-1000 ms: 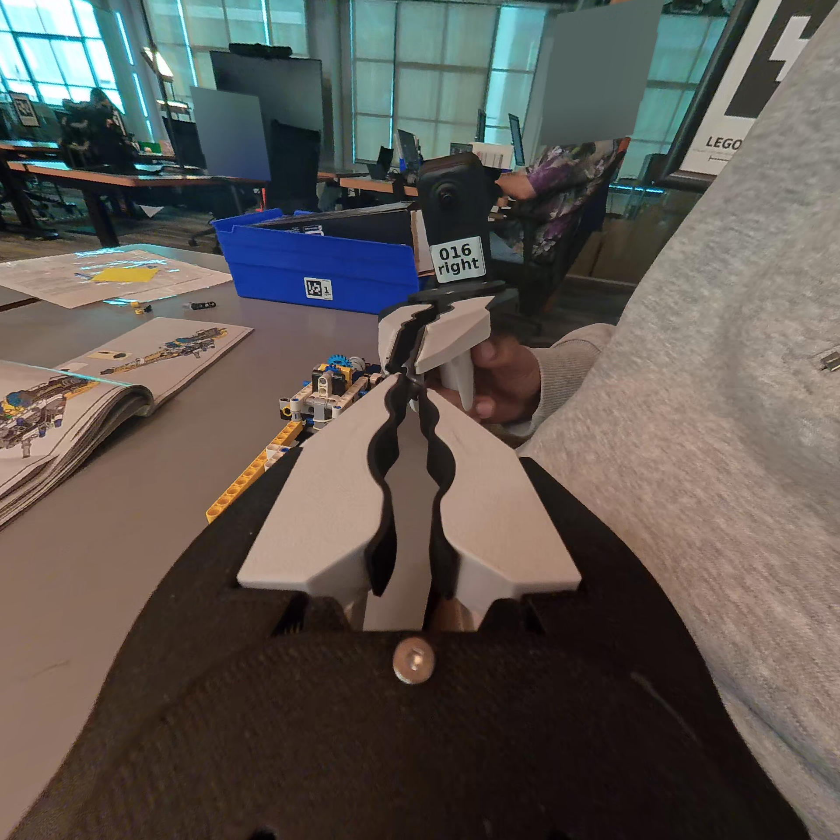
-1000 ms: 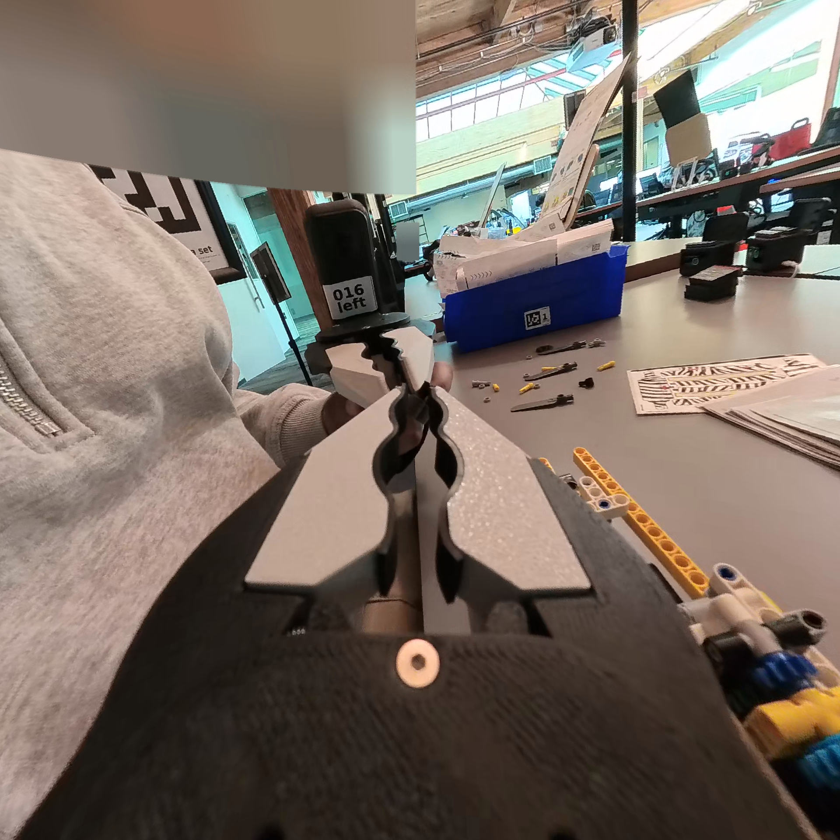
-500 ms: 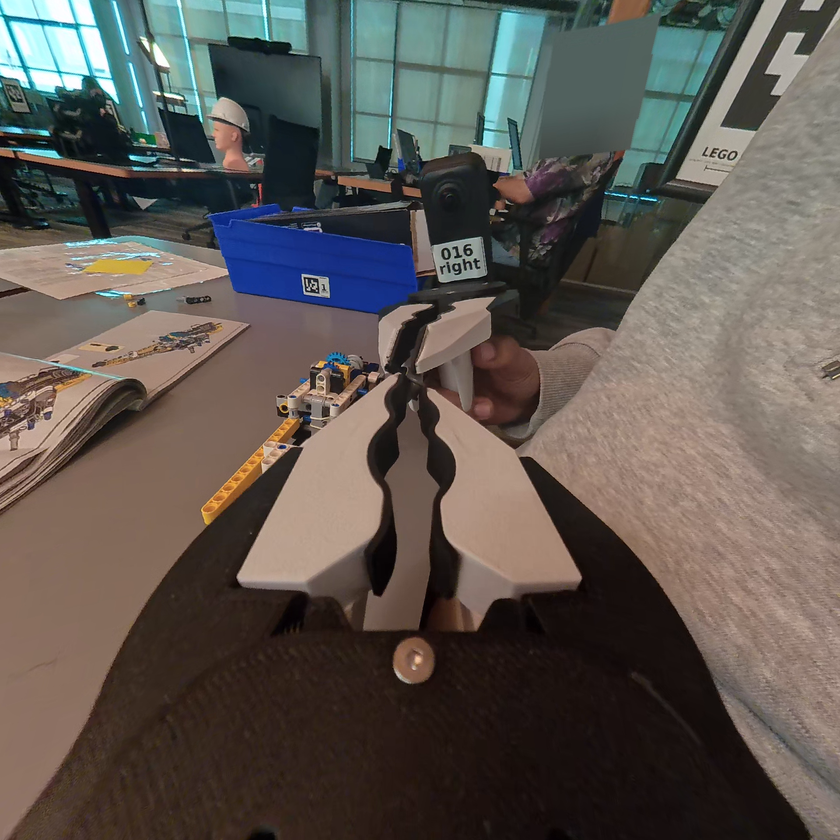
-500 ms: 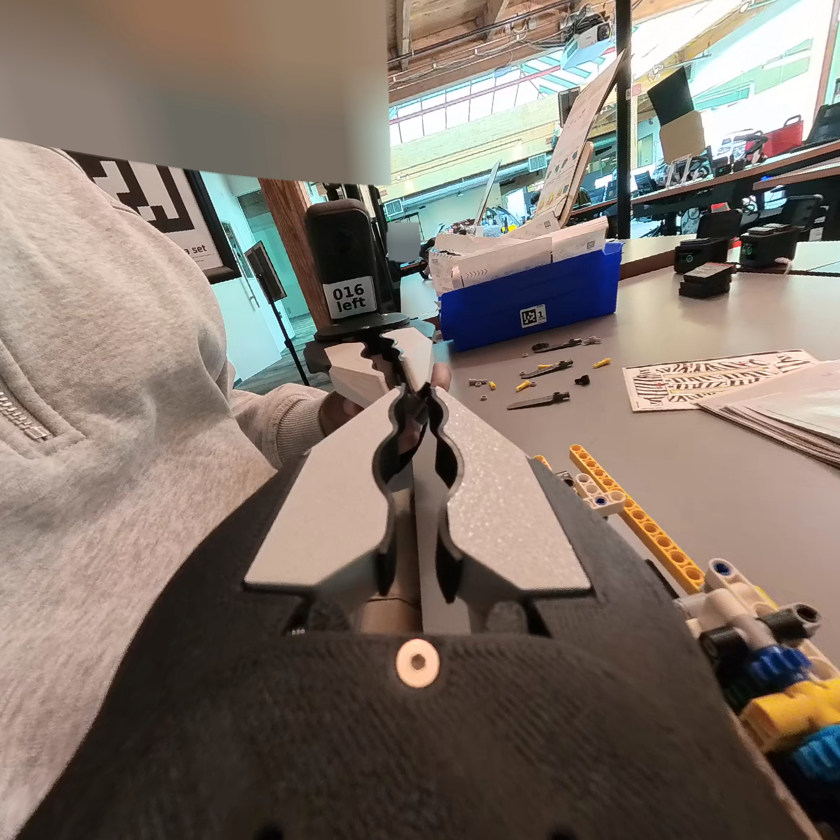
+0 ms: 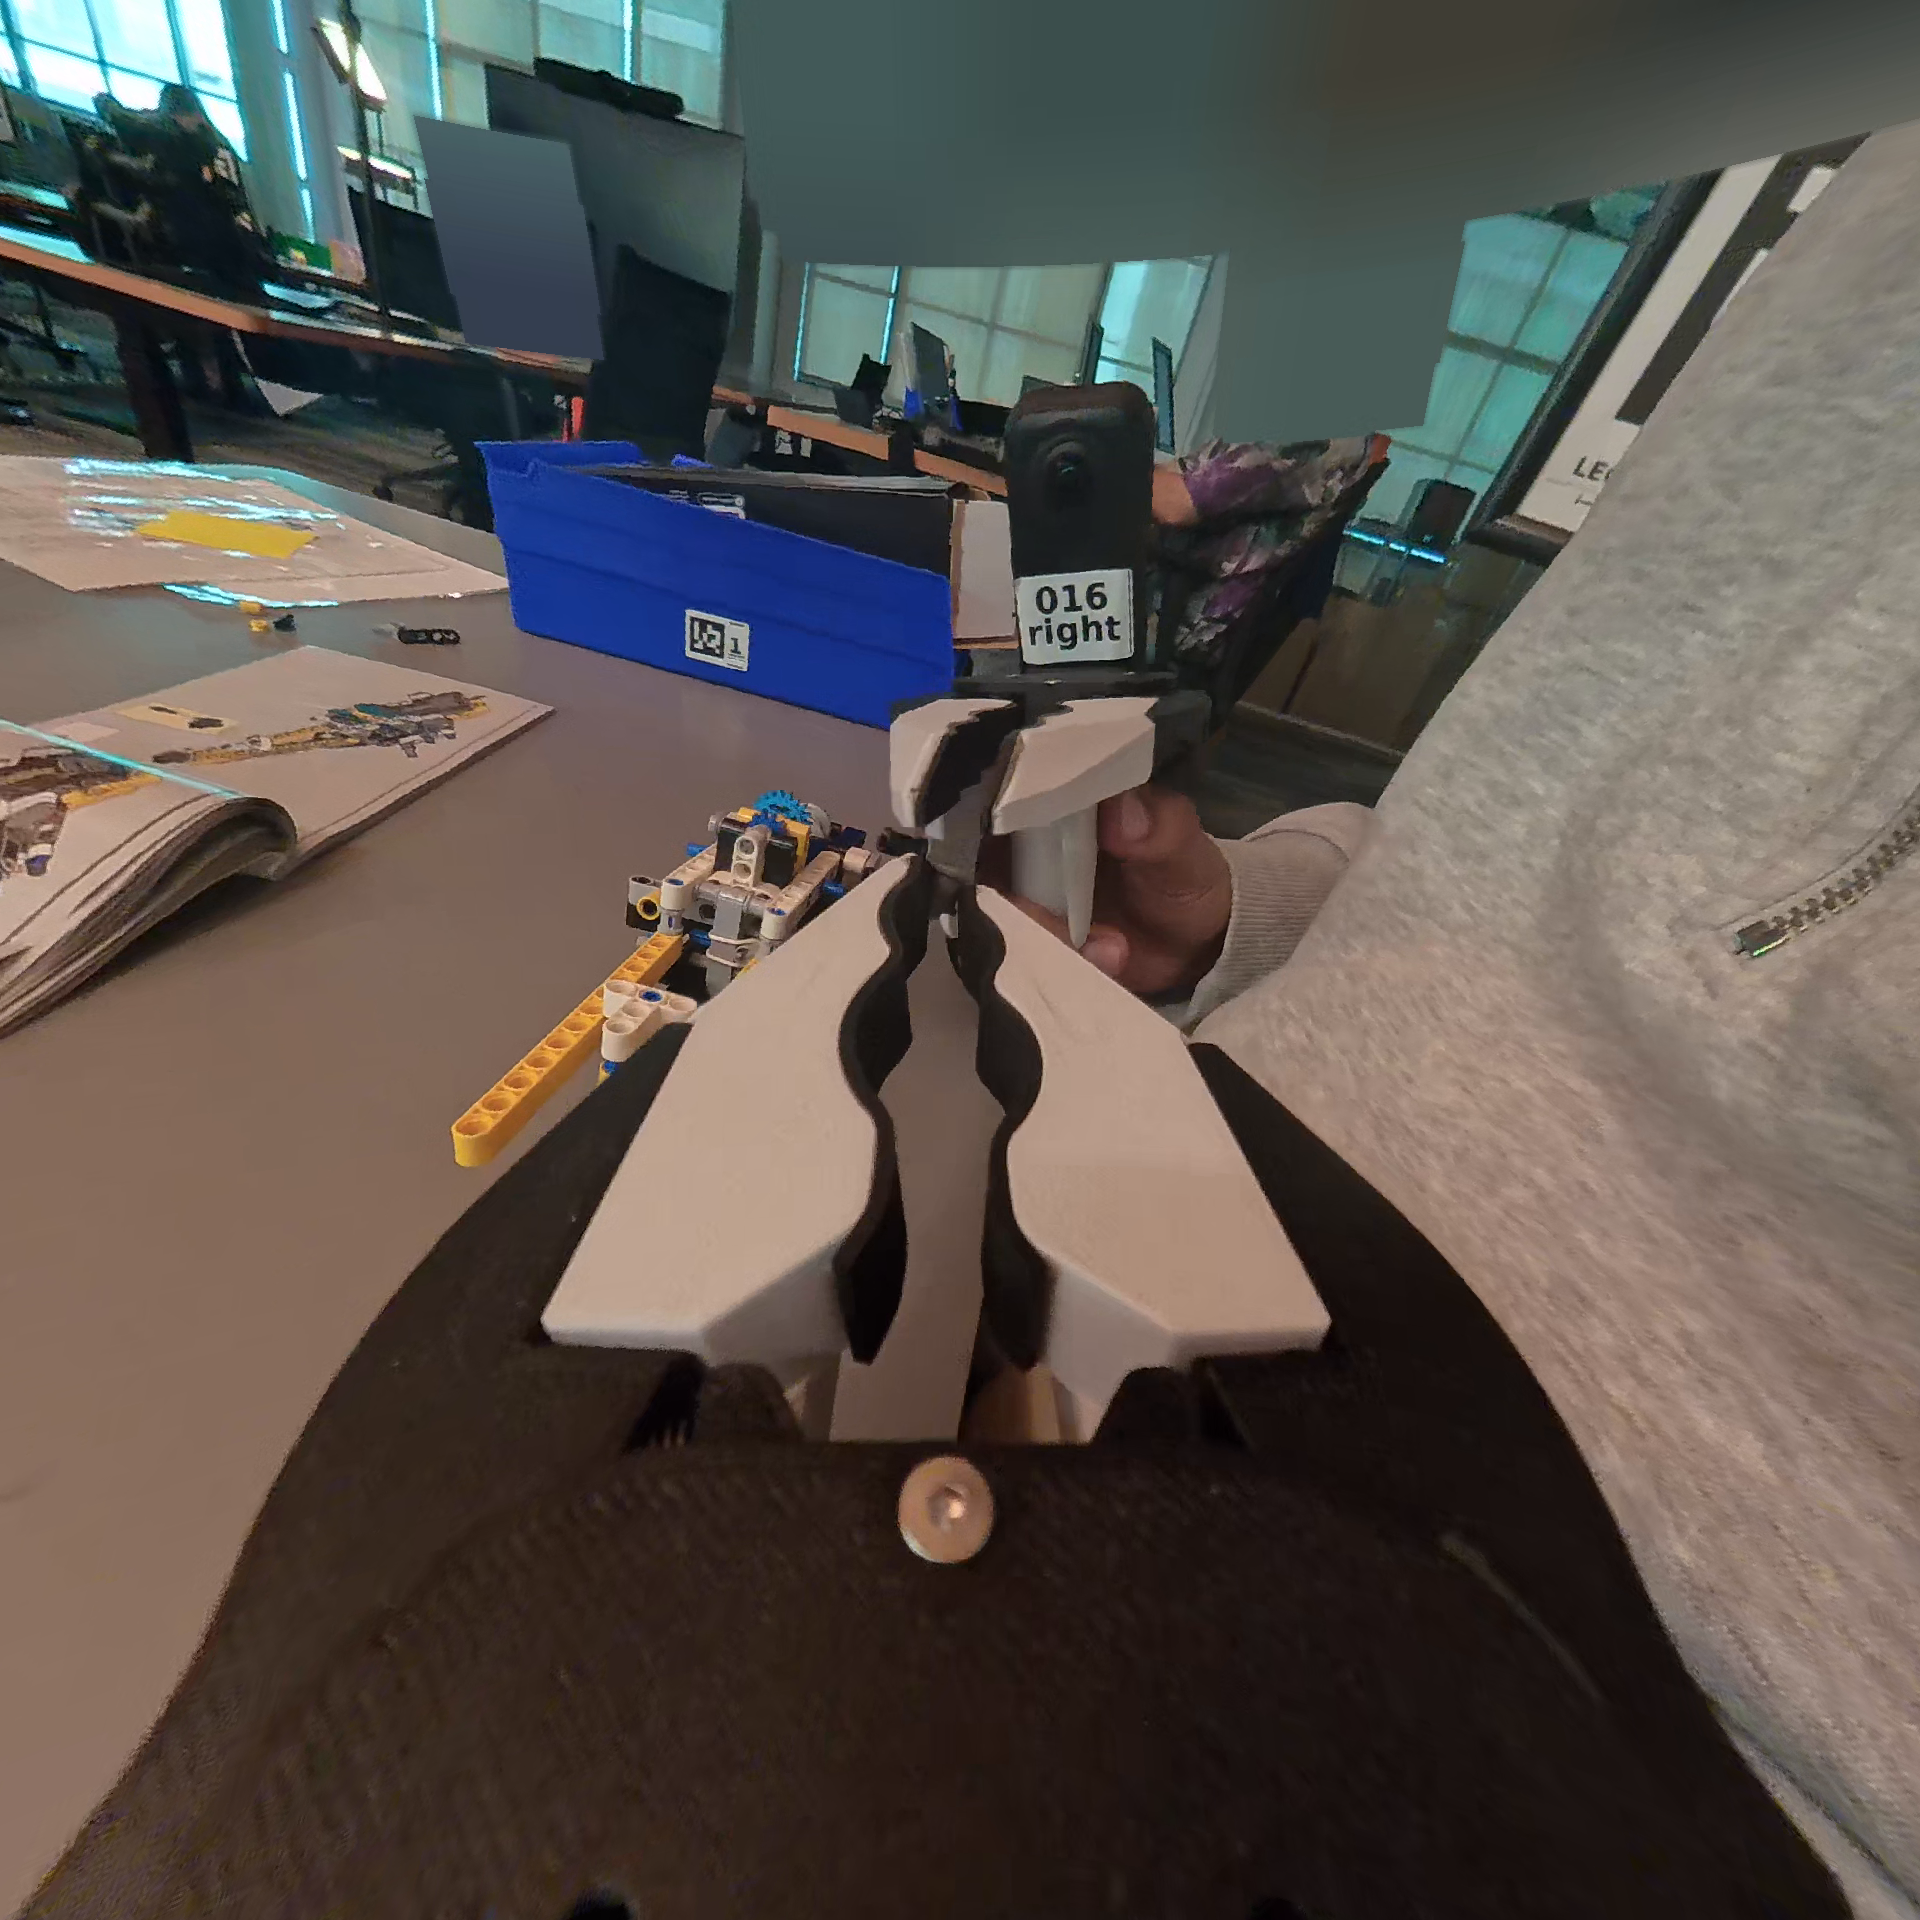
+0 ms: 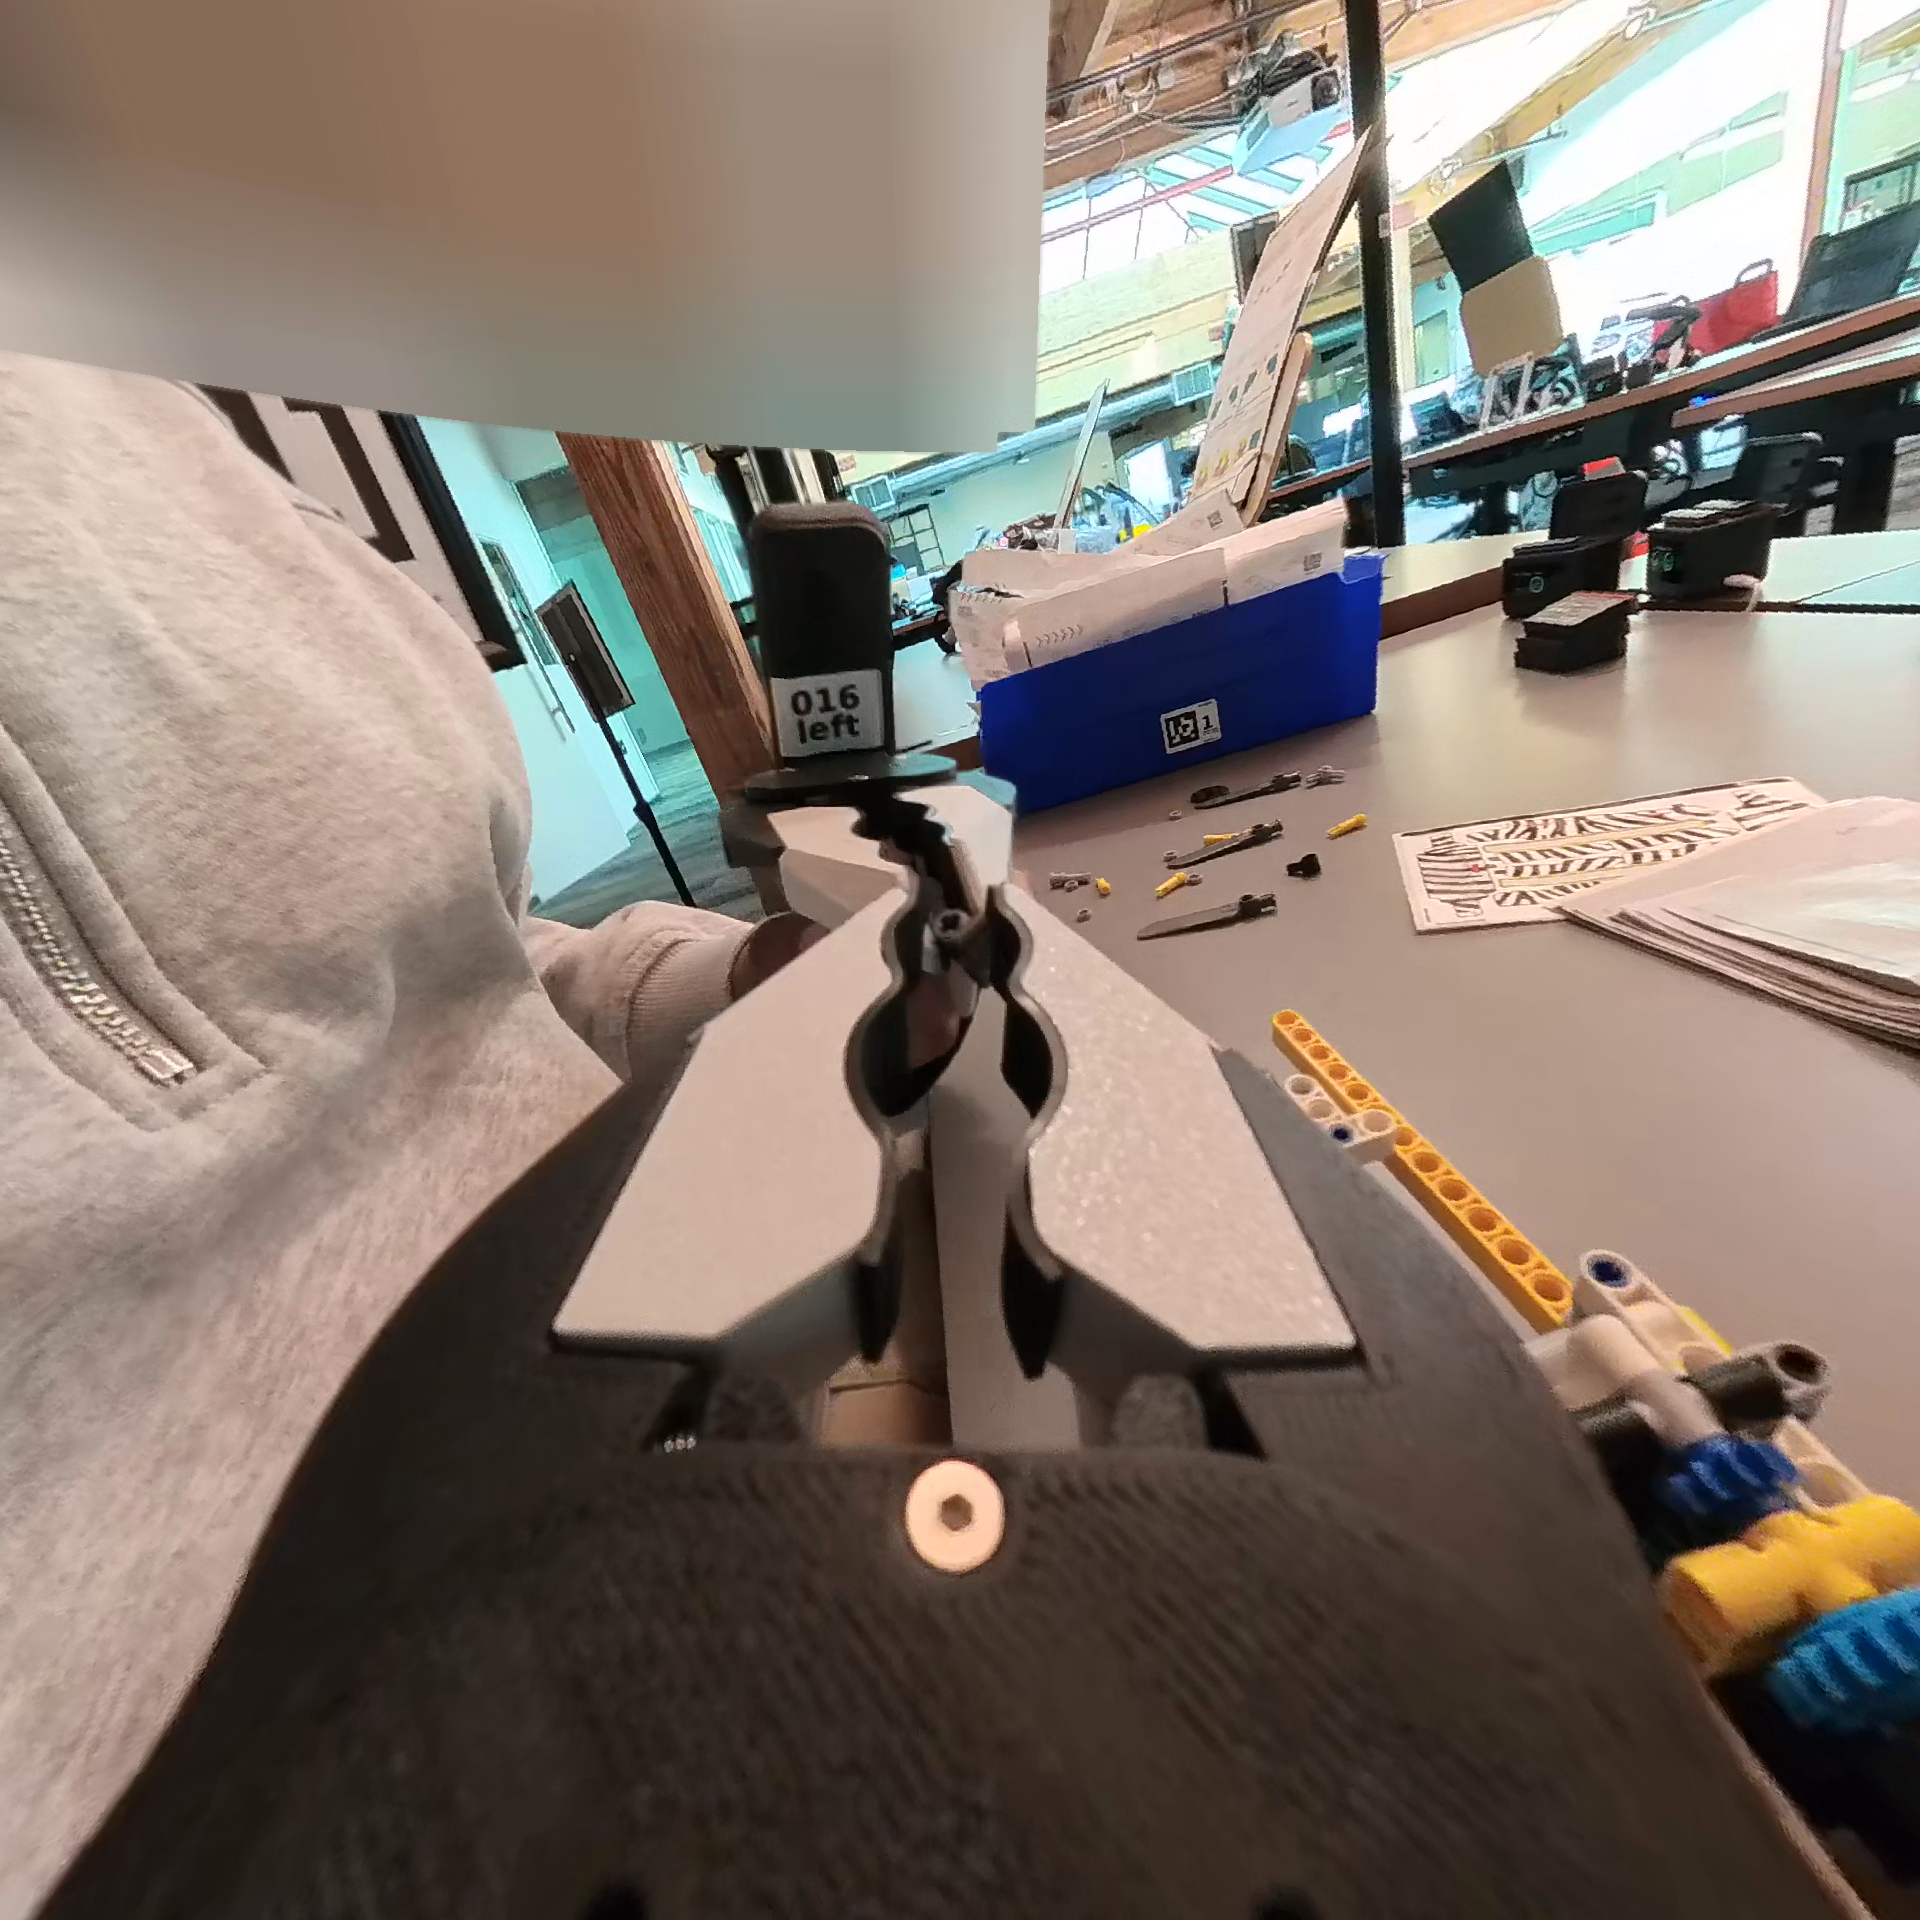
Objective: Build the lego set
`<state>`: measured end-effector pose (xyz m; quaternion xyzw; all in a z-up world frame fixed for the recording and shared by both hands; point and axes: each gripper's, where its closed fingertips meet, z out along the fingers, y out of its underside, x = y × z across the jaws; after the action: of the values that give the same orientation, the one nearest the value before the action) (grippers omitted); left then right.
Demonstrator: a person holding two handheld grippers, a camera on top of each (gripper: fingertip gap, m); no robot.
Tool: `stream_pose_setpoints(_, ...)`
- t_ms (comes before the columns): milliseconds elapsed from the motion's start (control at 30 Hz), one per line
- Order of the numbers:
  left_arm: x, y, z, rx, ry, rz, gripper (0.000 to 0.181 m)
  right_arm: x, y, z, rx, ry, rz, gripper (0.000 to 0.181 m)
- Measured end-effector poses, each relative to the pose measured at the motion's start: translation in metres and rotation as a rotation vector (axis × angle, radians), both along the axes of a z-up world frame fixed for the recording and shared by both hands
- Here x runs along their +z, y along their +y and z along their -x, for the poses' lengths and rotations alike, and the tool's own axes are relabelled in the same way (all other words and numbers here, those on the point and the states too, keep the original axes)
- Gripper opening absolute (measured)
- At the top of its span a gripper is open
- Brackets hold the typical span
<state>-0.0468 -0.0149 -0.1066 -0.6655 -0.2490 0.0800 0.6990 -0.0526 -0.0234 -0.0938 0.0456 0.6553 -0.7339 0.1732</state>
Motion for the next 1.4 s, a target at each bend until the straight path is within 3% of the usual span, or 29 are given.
stream_pose_setpoints(567,-0.004,-0.013,0.022,-0.024,-0.211,-0.257,0.002,0.007,0.011,0.023,-0.019,-0.166,0.093,0.011)
stream_pose_setpoints(1400,-0.005,-0.015,0.025,-0.018,-0.240,-0.283,0.002,0.007,0.010,0.024,-0.024,-0.174,0.087,0.010)
